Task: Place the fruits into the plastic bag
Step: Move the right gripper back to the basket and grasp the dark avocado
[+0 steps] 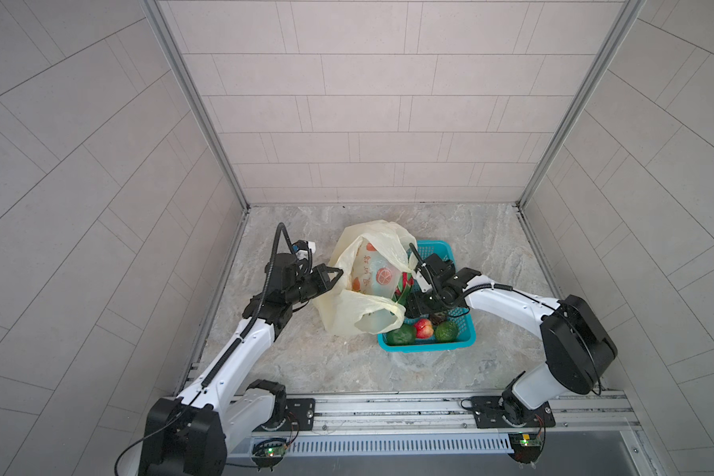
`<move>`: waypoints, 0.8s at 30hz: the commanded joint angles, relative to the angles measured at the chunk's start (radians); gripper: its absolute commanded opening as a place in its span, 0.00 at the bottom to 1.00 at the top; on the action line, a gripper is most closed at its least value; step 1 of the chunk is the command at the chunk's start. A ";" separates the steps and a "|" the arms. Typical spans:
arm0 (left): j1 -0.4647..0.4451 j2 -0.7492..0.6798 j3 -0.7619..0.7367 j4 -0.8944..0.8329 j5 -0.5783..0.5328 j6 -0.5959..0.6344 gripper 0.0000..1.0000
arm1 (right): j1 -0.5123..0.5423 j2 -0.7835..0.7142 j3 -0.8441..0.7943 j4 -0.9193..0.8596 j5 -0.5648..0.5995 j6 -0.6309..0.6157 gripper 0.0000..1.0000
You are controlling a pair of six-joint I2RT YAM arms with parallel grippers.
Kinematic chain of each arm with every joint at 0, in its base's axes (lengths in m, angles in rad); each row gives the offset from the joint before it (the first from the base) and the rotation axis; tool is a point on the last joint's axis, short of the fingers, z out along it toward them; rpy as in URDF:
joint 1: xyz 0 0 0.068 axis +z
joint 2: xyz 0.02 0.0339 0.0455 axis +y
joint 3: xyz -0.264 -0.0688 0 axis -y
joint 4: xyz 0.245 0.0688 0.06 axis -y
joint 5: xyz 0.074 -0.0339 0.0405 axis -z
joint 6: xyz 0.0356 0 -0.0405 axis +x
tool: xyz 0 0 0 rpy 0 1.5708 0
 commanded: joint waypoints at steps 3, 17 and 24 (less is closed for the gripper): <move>-0.001 0.002 0.030 0.001 -0.002 0.022 0.00 | 0.012 0.055 0.043 -0.029 0.058 0.025 0.81; -0.002 0.009 0.033 -0.013 -0.003 0.033 0.00 | 0.008 0.047 0.053 -0.073 0.227 0.050 0.81; -0.004 0.004 0.032 -0.018 -0.001 0.033 0.00 | 0.008 0.091 0.040 -0.004 0.111 0.061 0.65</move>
